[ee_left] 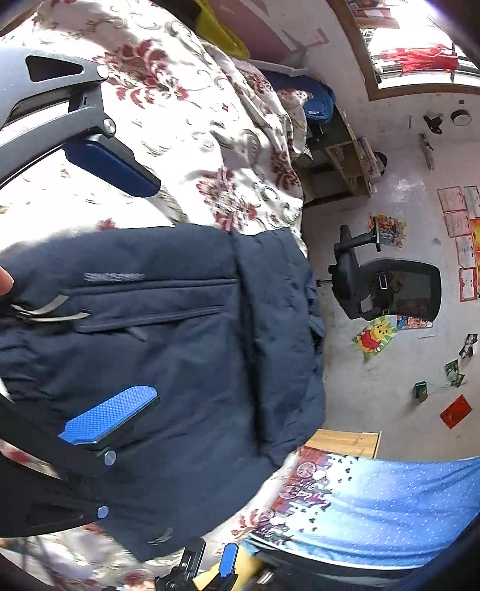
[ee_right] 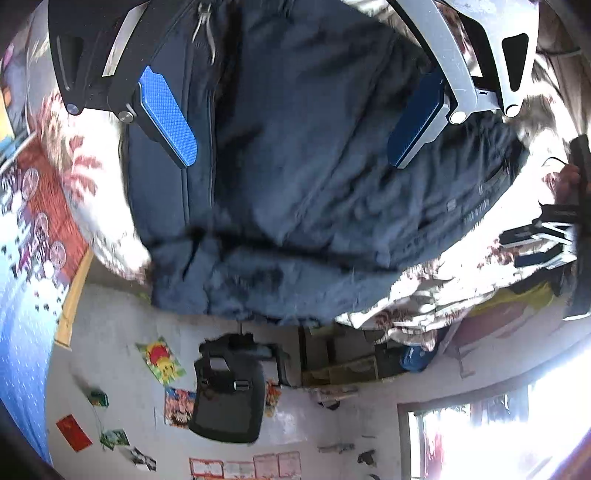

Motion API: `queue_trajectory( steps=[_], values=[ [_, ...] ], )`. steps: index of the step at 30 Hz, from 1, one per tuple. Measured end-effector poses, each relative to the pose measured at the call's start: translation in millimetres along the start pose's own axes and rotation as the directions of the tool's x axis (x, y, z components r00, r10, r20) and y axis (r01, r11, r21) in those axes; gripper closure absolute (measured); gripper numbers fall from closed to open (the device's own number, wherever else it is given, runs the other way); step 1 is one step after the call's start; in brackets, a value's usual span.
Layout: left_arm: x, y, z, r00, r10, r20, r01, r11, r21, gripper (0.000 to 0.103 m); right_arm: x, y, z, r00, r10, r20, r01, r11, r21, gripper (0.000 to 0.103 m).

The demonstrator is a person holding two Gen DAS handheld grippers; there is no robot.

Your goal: Fold large clothes

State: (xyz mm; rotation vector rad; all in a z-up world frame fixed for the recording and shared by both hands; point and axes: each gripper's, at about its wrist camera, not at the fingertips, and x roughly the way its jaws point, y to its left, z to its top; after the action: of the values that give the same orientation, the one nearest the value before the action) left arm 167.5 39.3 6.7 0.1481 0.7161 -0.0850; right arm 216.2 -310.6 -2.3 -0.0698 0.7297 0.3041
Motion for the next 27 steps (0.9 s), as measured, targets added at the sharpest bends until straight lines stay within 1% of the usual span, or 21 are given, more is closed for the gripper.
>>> queue_trajectory(
  steps=[2, 6, 8, 12, 15, 18, 19, 23, 27],
  values=[
    [-6.8, -0.1, -11.2, 1.000, -0.001, -0.003, 0.002, 1.000, 0.022, 0.000, 0.2, -4.4, -14.9, 0.999, -0.013, -0.034, 0.013, 1.000, 0.016, 0.002],
    [-17.3, -9.2, -35.3, 1.000, -0.011, -0.012, 0.012, 0.994, 0.109, 0.000, -0.5, -11.2, -30.9, 0.996, -0.032, -0.077, 0.035, 0.999, 0.033, 0.002],
    [-19.4, -16.6, -43.3, 1.000, -0.015, -0.019, 0.018, 0.988, 0.152, 0.000, -0.1, -11.8, -37.4, 0.994, -0.029, -0.106, 0.032, 0.999, 0.031, 0.002],
    [-20.7, -36.1, -62.2, 1.000, -0.017, -0.026, 0.023, 0.967, 0.253, 0.000, 1.8, -7.1, -50.2, 0.986, -0.015, -0.166, 0.015, 1.000, -0.005, 0.002],
    [-16.9, -50.2, -75.8, 0.998, -0.024, -0.060, 0.042, 0.948, 0.316, 0.000, 2.5, -4.5, -58.5, 0.979, -0.019, -0.204, 0.012, 0.999, -0.037, 0.002],
    [-10.8, -57.2, -86.3, 0.994, -0.032, -0.106, 0.067, 0.937, 0.344, 0.000, 5.2, -3.3, -67.1, 0.970, -0.025, -0.244, 0.011, 0.998, -0.058, 0.002],
    [-9.0, -60.8, -90.3, 0.993, -0.031, -0.117, 0.072, 0.929, 0.363, 0.000, 6.4, -3.5, -69.4, 0.966, -0.028, -0.257, 0.012, 0.998, -0.063, 0.002],
    [-2.6, -71.4, -101.4, 0.991, 0.000, -0.132, 0.058, 0.899, 0.434, 0.000, 13.0, -4.7, -78.8, 0.950, -0.025, -0.311, 0.002, 0.997, -0.074, 0.002],
    [5.7, -79.5, -110.5, 0.985, 0.014, -0.171, 0.068, 0.884, 0.463, 0.000, 18.7, -4.3, -87.5, 0.936, -0.010, -0.353, -0.018, 0.997, -0.075, 0.002]
  ],
)
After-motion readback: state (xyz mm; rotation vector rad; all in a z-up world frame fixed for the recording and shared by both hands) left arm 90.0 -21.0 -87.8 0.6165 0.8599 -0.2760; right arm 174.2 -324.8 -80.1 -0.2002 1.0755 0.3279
